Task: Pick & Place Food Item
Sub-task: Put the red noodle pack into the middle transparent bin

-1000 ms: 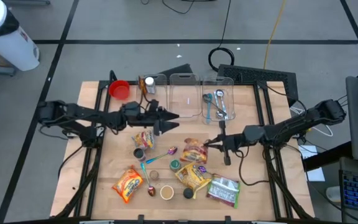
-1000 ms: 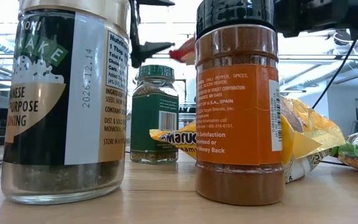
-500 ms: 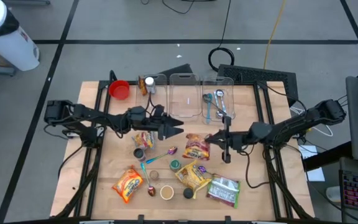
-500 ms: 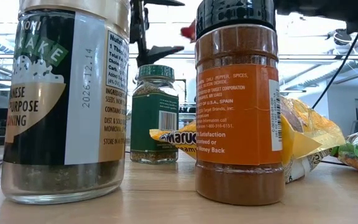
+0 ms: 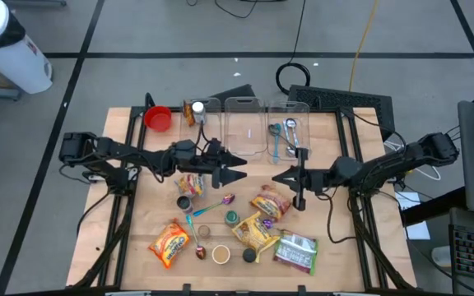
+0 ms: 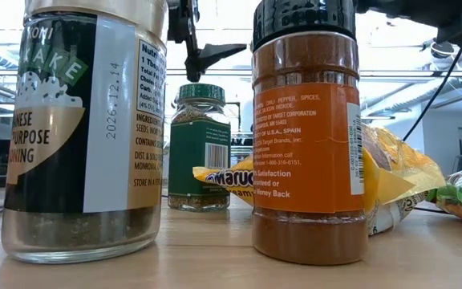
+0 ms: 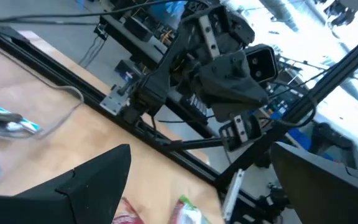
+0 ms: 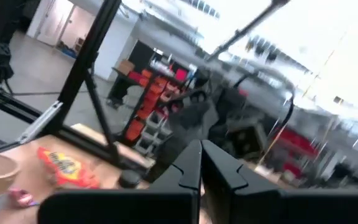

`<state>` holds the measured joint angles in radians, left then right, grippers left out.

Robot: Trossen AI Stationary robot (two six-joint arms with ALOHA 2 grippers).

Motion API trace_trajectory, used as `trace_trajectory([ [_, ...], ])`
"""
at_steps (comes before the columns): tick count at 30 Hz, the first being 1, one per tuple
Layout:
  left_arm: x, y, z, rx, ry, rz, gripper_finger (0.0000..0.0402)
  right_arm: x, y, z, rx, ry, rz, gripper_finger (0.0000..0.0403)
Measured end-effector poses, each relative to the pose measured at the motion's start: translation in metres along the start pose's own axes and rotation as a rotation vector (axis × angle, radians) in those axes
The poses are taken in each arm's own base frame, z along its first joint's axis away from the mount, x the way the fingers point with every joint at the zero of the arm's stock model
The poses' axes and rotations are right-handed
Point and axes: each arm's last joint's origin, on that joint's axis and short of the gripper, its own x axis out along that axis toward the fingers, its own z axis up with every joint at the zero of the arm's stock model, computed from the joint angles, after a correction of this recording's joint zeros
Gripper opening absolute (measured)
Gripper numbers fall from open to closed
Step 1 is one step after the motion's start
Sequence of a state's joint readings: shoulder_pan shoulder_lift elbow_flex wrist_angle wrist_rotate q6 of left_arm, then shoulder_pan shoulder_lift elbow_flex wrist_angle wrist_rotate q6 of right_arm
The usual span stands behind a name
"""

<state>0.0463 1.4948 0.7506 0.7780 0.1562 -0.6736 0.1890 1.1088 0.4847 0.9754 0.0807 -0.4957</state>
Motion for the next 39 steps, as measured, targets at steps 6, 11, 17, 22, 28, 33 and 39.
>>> trace_trajectory([
  [6,0.0,0.002,-0.001,0.043,0.008,0.023,0.0395,0.001,0.014,-0.007,0.171,0.152,0.108,0.0053],
  [11,-0.001,0.007,-0.001,0.059,0.016,0.077,0.0395,0.013,0.035,-0.007,0.293,0.628,0.23,0.0173],
  [17,-0.001,0.01,-0.002,0.058,0.033,0.094,0.0395,0.02,0.067,-0.034,0.293,1.063,0.321,0.025],
  [22,-0.001,0.01,-0.002,0.059,0.023,0.104,0.0395,0.017,0.082,-0.061,0.231,1.211,0.363,0.0237],
  [28,-0.001,0.01,-0.002,0.058,0.023,0.103,0.0395,0.017,0.089,-0.072,0.199,1.25,0.388,0.0184],
  [33,-0.001,0.01,-0.002,0.061,0.023,0.104,0.0395,0.014,0.091,-0.076,0.188,1.272,0.391,0.0122],
  [39,-0.001,0.01,-0.002,0.063,0.023,0.104,0.0395,0.011,0.091,-0.078,0.196,1.285,0.386,0.0036],
])
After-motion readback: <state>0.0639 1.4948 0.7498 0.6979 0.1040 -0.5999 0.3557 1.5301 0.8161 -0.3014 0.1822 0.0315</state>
